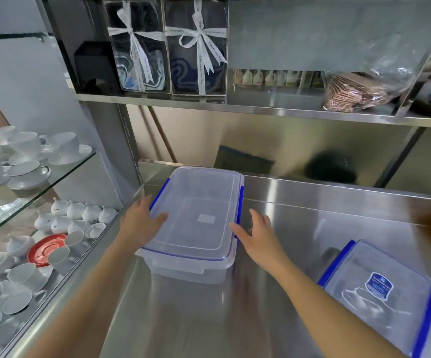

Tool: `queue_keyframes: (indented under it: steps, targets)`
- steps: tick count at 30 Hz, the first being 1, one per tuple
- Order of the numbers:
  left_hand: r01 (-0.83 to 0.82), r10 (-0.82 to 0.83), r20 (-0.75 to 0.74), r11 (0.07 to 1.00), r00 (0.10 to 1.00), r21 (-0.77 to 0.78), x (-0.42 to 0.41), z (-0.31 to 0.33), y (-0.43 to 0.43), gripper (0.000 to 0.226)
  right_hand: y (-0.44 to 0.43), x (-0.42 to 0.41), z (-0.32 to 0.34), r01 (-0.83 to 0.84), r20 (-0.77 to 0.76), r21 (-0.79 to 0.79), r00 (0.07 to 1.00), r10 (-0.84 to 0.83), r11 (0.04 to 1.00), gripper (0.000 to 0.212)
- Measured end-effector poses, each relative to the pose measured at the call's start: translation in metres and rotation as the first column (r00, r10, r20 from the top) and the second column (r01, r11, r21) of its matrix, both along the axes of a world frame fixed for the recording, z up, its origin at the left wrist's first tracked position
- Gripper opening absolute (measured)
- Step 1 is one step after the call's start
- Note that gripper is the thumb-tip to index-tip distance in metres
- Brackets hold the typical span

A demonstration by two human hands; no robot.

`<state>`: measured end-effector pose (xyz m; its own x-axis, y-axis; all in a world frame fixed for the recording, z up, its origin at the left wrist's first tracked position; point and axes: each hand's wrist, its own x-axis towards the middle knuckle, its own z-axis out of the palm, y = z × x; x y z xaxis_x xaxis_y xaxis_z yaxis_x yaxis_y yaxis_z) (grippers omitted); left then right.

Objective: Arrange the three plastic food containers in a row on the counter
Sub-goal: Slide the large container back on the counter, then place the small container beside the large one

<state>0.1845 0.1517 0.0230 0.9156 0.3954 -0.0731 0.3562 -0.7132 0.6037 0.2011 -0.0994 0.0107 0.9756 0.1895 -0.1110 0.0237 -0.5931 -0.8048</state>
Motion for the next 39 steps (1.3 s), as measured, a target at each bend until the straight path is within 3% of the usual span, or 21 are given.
queue_keyframes:
  steps: [2, 7, 10, 12, 17, 21, 23, 26, 31, 35, 39]
  targets:
    - [0.05, -0.059, 0.109, 0.996, 0.992, 0.078, -0.004, 0.022, -0.034, 0.056, -0.021, 0.002, 0.009, 0.071, 0.052, -0.074, 0.996, -0.067, 0.995, 0.062]
    - [0.331, -0.321, 0.208, 0.944, 0.924, -0.012, -0.017, 0.046, -0.145, 0.05, -0.089, -0.013, 0.014, 0.275, 0.145, -0.151, 0.956, -0.254, 0.95, 0.047]
    - [0.49, -0.472, 0.202, 0.871, 0.858, -0.045, -0.02, 0.03, -0.206, 0.053, -0.133, -0.031, 0.008, 0.472, 0.277, -0.22, 0.869, -0.409, 0.854, 0.051]
    - [0.543, -0.528, 0.143, 0.833, 0.837, -0.105, -0.02, 0.014, -0.238, 0.065, -0.161, -0.044, 0.002, 0.599, 0.287, -0.238, 0.795, -0.534, 0.765, 0.064]
    - [0.422, -0.531, -0.097, 0.758, 0.842, -0.497, -0.023, -0.023, -0.289, 0.094, -0.204, -0.068, -0.027, 0.753, -0.063, -0.121, 0.645, -0.762, 0.647, 0.098]
    - [0.264, -0.519, -0.211, 0.693, 0.828, -0.671, -0.025, -0.04, -0.306, 0.098, -0.216, -0.075, -0.045, 0.812, -0.349, 0.129, 0.575, -0.74, 0.569, 0.093]
    - [0.177, -0.509, -0.225, 0.625, 0.831, -0.76, -0.026, -0.046, -0.311, 0.079, -0.218, -0.076, -0.05, 0.812, -0.391, 0.183, 0.578, -0.716, 0.555, 0.083]
    - [0.157, -0.44, -0.184, 0.632, 0.879, -0.759, -0.028, -0.053, -0.312, 0.036, -0.218, -0.072, -0.053, 0.792, -0.307, 0.185, 0.608, -0.732, 0.581, 0.072]
    - [0.103, -0.311, -0.122, 0.619, 0.942, -0.779, -0.024, -0.053, -0.301, 0.052, -0.207, -0.055, -0.047, 0.69, -0.198, 0.31, 0.72, -0.666, 0.654, 0.066]
    - [0.055, -0.188, -0.089, 0.646, 0.978, -0.762, -0.01, -0.052, -0.285, 0.056, -0.191, -0.028, -0.041, 0.611, -0.141, 0.371, 0.781, -0.608, 0.699, 0.038]
    - [0.004, -0.083, -0.068, 0.66, 0.994, -0.751, 0.006, -0.054, -0.268, 0.06, -0.172, -0.001, -0.036, 0.524, -0.116, 0.378, 0.845, -0.522, 0.764, 0.038]
